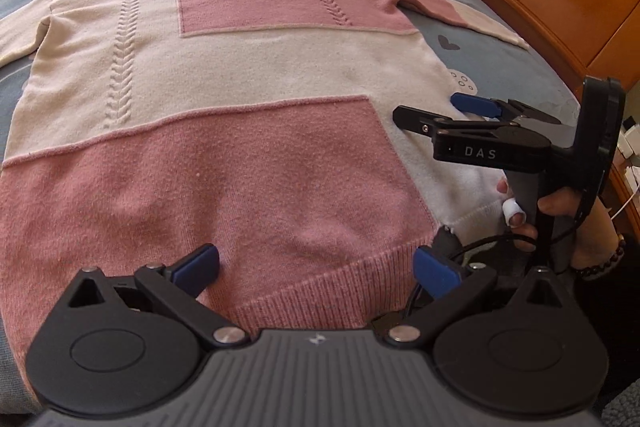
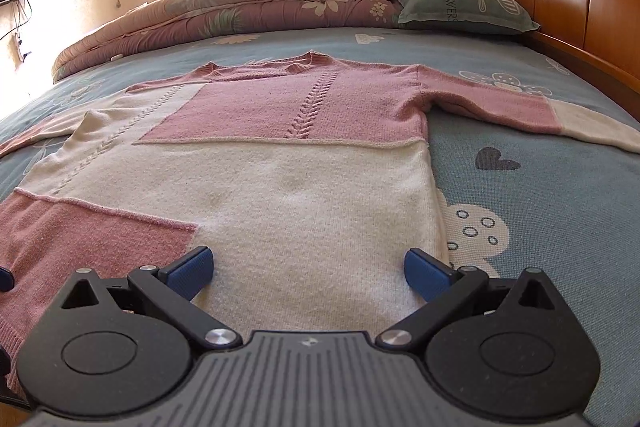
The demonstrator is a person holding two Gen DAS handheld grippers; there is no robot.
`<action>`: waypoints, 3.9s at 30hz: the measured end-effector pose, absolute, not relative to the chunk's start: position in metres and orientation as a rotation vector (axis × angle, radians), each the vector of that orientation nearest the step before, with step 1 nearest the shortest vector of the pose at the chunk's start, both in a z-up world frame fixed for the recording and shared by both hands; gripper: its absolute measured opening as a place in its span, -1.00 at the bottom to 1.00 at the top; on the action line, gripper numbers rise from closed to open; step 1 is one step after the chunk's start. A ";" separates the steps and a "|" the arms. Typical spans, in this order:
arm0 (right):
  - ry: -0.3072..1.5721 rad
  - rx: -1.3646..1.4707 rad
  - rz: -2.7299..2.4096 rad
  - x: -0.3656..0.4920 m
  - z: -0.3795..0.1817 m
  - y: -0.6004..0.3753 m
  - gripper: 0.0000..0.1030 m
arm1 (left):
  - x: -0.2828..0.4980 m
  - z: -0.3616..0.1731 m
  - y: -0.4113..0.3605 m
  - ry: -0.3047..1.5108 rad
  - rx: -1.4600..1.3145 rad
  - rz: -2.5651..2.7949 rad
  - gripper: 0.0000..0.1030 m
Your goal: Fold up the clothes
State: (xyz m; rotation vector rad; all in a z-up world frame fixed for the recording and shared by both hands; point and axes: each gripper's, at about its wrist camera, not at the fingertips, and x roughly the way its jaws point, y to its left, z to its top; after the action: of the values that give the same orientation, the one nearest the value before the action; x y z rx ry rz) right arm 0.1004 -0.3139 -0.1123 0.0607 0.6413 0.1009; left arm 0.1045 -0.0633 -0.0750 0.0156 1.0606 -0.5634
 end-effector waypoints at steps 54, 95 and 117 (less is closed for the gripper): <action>0.648 0.048 0.100 0.098 -0.111 -0.313 1.00 | 0.153 -0.089 0.019 1.037 -0.316 -0.587 0.99; 0.648 0.036 0.095 0.098 -0.111 -0.311 1.00 | 0.244 -0.079 0.075 0.962 -0.489 -0.349 0.98; 0.652 0.037 0.099 0.098 -0.110 -0.312 1.00 | 0.397 -0.092 0.047 0.932 -0.594 -0.260 0.98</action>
State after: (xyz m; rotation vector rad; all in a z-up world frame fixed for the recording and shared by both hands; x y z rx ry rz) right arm 0.0975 -0.3116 -0.1102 0.0374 0.6517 0.0992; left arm 0.3966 0.0471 -0.0923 -0.5939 0.9324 -0.2604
